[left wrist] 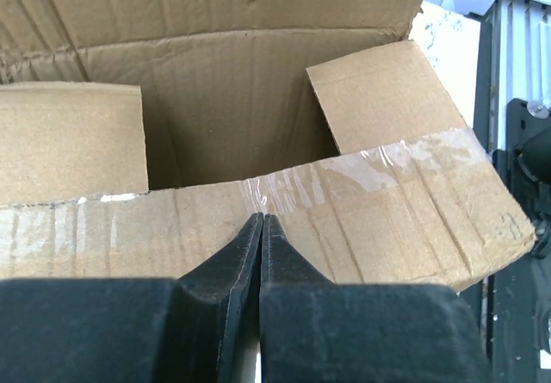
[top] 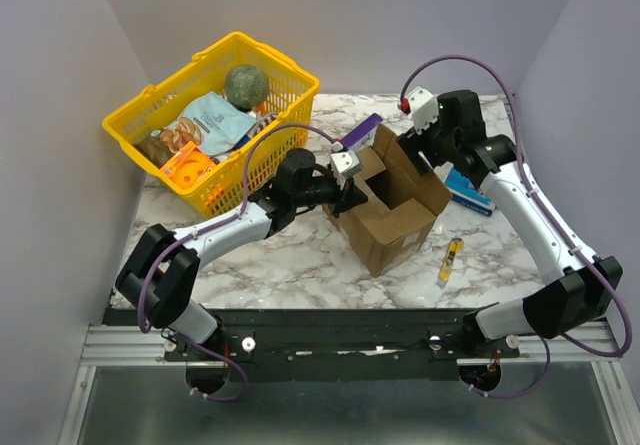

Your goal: Unpack the express box

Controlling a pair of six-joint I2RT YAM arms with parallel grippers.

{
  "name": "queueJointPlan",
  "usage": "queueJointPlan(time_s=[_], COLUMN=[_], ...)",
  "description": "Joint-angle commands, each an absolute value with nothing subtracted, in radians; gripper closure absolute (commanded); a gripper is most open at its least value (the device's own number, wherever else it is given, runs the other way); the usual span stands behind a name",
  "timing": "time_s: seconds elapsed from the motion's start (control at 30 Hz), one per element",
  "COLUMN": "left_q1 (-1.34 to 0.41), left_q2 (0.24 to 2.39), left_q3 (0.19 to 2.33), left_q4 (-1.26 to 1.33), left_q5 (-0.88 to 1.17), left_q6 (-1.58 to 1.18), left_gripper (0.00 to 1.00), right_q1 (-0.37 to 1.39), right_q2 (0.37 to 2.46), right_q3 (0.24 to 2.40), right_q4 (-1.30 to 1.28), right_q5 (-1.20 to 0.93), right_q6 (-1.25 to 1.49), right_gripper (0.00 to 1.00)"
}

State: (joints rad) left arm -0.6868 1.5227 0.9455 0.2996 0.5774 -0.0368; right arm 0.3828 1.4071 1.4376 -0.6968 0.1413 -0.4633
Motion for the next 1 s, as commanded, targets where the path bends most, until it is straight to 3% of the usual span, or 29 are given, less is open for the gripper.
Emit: queueJointPlan(time_s=[0.0,0.13,0.2,0.33,0.43,0.47,0.7,0.83,0.97], left_q1=[-0.675,-0.676,-0.676,-0.676,-0.676,-0.676,-0.681,-0.693,-0.693], left_q2=[1.56,1.546,1.539,1.539,1.542,1.542,1.459,1.431,1.465], left_q3=[0.923,0.923,0.927,0.937,0.957,0.962,0.966,1.032,1.198], left_q4=[0.057,0.035,0.026,0.02,0.012,0.008,0.015,-0.046,-0.148], left_q5=[0.56,0.554,0.569,0.584,0.591,0.592,0.647,0.653,0.666], left_q6=[0.041,0.066,0.072,0.074,0.077,0.078,0.211,0.316,0.368], left_gripper=[0.9,0.9,0.9,0.88,0.88,0.88,0.8,0.55,0.47], right_q1=[0.263,0.158,0.12,0.117,0.115,0.114,0.048,0.005,-0.02], right_q2=[1.479,1.525,1.563,1.568,1.56,1.56,1.638,1.721,1.821], right_q3=[1.468,1.543,1.572,1.533,1.508,1.505,1.437,1.411,1.463], right_q4=[-0.784,-0.866,-0.945,-0.977,-0.976,-0.98,-1.019,-1.014,-1.097], right_q5=[-0.027,-0.3,-0.465,-0.606,-0.623,-0.62,-0.938,-1.031,-1.051], right_q6=[-0.39,-0.356,-0.364,-0.358,-0.324,-0.318,-0.284,-0.288,-0.385], right_gripper=[0.21,0.35,0.49,0.64,0.95,1.0,1.0,1.0,1.0])
